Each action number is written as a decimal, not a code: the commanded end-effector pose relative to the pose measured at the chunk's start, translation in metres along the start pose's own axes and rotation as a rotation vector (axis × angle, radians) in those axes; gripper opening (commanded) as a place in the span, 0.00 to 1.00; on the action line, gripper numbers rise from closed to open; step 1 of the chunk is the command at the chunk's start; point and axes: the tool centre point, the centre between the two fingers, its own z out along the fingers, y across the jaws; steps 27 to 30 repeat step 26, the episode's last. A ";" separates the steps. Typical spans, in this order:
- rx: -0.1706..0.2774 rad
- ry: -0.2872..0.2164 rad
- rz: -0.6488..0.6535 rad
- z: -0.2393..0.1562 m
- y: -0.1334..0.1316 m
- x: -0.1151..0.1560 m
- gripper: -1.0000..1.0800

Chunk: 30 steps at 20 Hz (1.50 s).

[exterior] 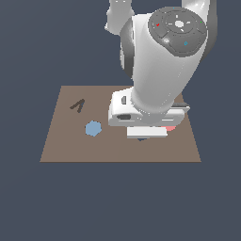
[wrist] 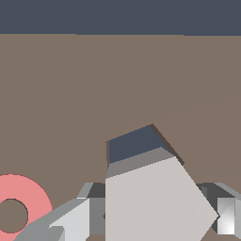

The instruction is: Insert a designated object into the corresponding slot on a board.

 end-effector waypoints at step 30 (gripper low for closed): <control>0.001 0.000 -0.052 0.009 -0.001 0.014 0.96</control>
